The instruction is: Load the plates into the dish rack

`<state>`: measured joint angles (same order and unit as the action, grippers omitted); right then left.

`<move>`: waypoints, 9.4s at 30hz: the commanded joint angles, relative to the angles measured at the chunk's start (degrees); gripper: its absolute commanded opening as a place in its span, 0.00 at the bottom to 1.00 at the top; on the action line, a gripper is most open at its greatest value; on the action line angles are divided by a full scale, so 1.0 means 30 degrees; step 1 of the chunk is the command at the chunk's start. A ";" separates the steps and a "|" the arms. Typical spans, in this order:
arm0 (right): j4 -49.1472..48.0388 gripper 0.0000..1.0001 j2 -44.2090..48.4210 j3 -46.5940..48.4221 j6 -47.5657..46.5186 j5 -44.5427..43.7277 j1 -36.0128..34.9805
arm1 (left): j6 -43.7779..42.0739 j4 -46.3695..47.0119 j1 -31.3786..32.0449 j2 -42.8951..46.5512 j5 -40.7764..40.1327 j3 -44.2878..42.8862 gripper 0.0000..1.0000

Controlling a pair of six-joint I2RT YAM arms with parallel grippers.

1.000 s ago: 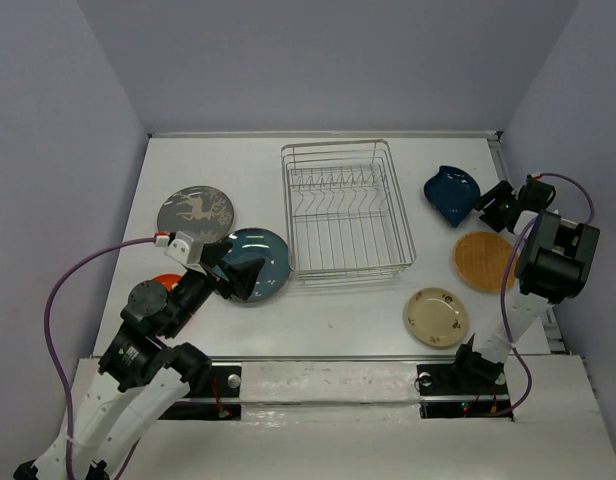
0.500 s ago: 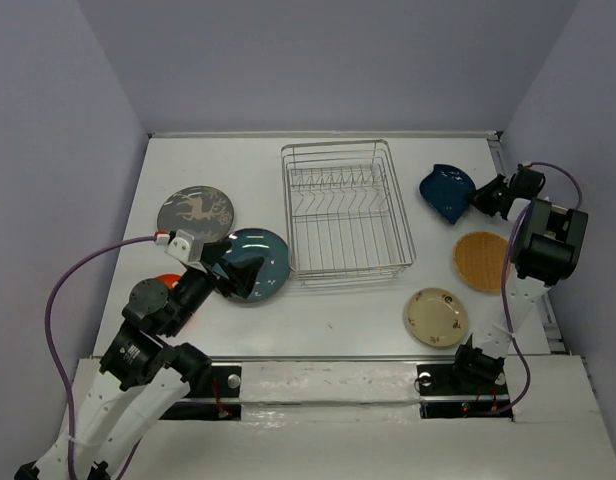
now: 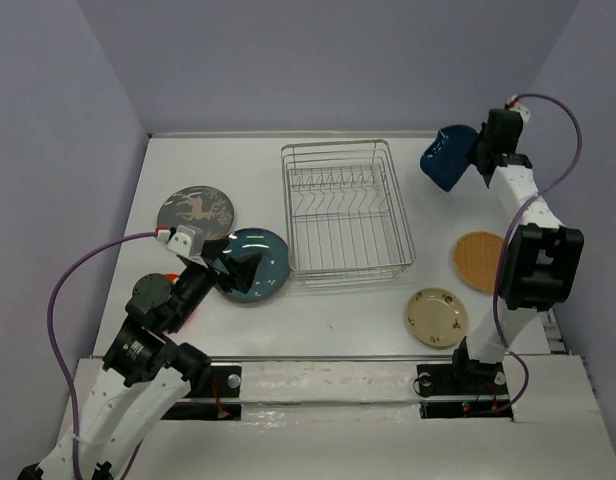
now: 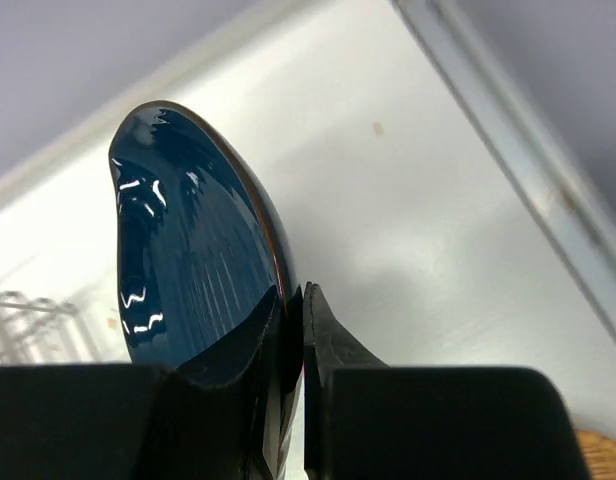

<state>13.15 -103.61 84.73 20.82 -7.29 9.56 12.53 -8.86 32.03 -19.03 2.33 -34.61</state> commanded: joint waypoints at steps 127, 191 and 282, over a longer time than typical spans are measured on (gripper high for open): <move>0.4788 0.99 0.4330 0.2170 -0.2633 -0.3666 -1.3676 | 0.4639 -0.1148 -0.5516 -0.7456 -0.2419 -0.3463 0.99; -0.1423 0.94 1.3473 -0.9785 -0.0172 0.5272 -1.3676 | 1.3868 0.9603 -1.7357 -1.9700 0.1186 0.1781 0.69; 0.1262 0.07 0.7554 0.0695 0.1296 0.3522 -1.3883 | 0.9409 0.8368 -1.1236 -0.5350 1.4030 0.2082 0.99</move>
<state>11.75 -85.78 78.76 30.22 20.16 -34.26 56.95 28.34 -3.66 -38.35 45.67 -21.54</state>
